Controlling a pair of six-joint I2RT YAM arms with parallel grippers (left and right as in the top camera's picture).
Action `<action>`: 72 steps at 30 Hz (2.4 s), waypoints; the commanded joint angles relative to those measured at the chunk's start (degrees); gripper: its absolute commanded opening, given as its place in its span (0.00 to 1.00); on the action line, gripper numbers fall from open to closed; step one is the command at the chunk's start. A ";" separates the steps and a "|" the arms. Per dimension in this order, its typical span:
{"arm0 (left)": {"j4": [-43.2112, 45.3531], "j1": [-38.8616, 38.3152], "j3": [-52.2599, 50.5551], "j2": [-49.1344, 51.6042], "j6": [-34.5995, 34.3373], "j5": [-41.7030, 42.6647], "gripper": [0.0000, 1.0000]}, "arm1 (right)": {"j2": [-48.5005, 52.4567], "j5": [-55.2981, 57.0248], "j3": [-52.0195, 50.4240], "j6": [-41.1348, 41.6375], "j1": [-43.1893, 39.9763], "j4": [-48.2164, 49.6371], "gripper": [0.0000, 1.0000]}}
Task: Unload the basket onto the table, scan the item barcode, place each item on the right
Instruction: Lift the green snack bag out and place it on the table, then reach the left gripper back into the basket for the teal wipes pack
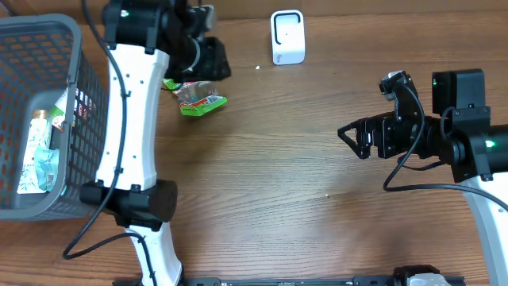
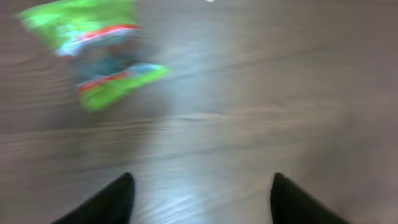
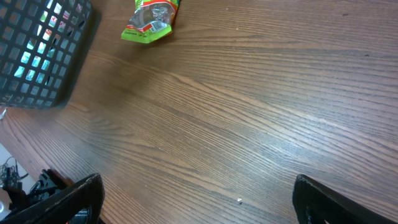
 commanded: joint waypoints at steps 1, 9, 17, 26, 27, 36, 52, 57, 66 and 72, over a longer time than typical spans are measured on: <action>-0.02 6.21 1.97 -4.94 -2.64 -8.41 0.68 | 0.02 0.13 1.53 0.15 0.28 0.17 0.97; -0.13 23.43 1.99 -12.87 -2.64 -13.07 0.80 | 0.07 0.11 1.53 0.15 0.28 0.72 0.97; 0.68 41.35 1.84 -12.83 -7.72 -17.35 0.85 | 1.18 0.11 1.53 0.17 0.28 0.52 0.97; -0.15 50.90 -0.22 -5.86 -9.29 -17.33 0.86 | 3.48 -0.13 1.53 0.20 0.28 0.00 0.97; -0.13 51.78 -1.86 -5.68 -9.33 -17.00 0.87 | 3.63 -0.13 1.53 0.17 0.28 -0.13 0.97; 3.67 58.82 -21.29 -5.68 -8.79 -17.14 0.90 | 3.80 -0.09 1.53 0.15 0.28 -0.11 0.97; 34.82 57.79 -53.00 -5.68 7.17 -14.93 0.88 | 3.80 -0.07 1.53 0.15 0.28 -0.15 0.97; 43.10 56.41 -59.08 -5.68 9.86 -14.93 0.77 | 3.80 0.11 1.53 0.15 0.28 -0.31 0.97; 44.89 52.61 -59.12 -5.68 7.45 -13.46 0.04 | 3.80 0.09 1.53 0.15 0.28 -0.33 0.97; 39.74 51.17 -52.74 -5.70 5.66 -13.55 0.04 | 3.80 0.07 1.53 0.15 0.28 -0.33 0.97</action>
